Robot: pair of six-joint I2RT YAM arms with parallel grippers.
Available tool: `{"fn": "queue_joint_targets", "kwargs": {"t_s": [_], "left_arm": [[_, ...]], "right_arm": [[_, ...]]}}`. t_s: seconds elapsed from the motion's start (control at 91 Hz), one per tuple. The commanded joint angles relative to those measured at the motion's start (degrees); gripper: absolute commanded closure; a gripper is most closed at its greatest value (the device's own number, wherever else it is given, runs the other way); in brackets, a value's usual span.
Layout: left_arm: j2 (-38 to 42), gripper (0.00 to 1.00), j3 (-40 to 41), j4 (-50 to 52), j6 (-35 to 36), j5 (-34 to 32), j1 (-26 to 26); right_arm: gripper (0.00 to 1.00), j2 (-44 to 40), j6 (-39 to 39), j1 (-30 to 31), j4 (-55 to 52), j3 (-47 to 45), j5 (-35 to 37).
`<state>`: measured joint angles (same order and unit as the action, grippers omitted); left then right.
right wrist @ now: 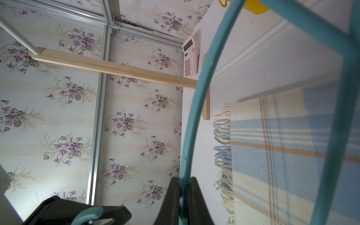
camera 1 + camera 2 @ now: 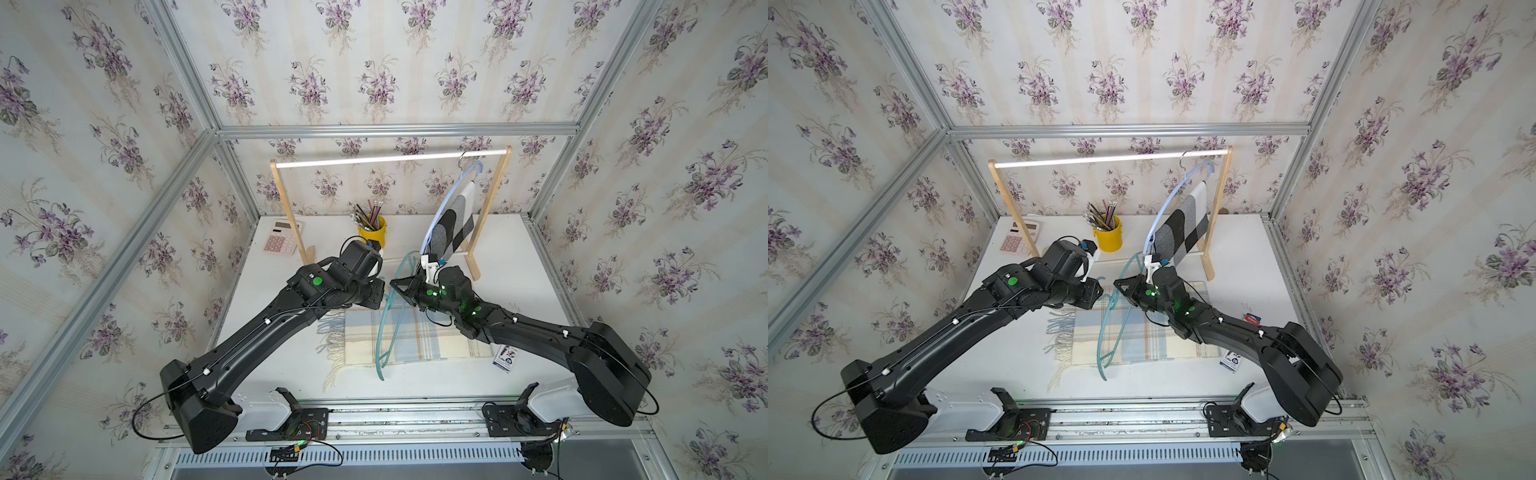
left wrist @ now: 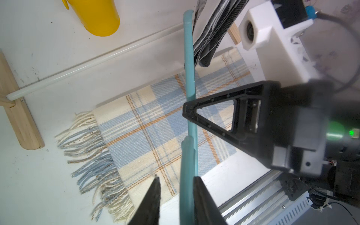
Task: Hang the scarf on the hanger
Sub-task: Pick up the hanger from the clothesline.
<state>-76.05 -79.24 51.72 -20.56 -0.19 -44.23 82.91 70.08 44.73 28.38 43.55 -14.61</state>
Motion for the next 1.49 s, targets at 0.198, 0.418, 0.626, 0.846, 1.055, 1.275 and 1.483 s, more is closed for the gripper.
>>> {"fn": "queue_joint_targets", "kwargs": {"t_s": [0.198,0.418,0.626,0.846,1.055,1.275,1.483], "left_arm": [[2.05,1.00,0.38,0.44,-2.74,-2.52,0.02],[9.20,1.00,4.59,4.48,-10.70,-6.75,0.02],[13.04,1.00,6.59,6.81,-17.75,-8.82,1.23],[11.39,1.00,8.41,3.10,-20.58,-3.60,4.50],[6.87,1.00,9.44,-5.63,-19.97,3.19,6.13],[0.78,1.00,10.02,-11.52,-18.91,7.82,7.57],[-2.18,1.00,10.77,-13.44,-19.03,12.88,8.80]], "right_arm": [[0.75,-0.90,-3.31,-0.12,-1.31,0.39,-3.35],[0.29,-4.74,-19.26,-0.12,-17.64,3.92,-9.75],[0.27,-14.31,-33.65,-1.00,-38.31,2.06,-7.32],[0.31,-24.42,-32.93,-6.42,-49.46,-3.79,6.38],[0.31,-29.55,-28.84,-21.28,-50.30,-8.84,14.98],[0.30,-20.02,-30.69,-34.28,-41.43,-11.51,11.15],[0.34,-9.75,-33.32,-36.22,-34.08,-12.88,5.39]]}}
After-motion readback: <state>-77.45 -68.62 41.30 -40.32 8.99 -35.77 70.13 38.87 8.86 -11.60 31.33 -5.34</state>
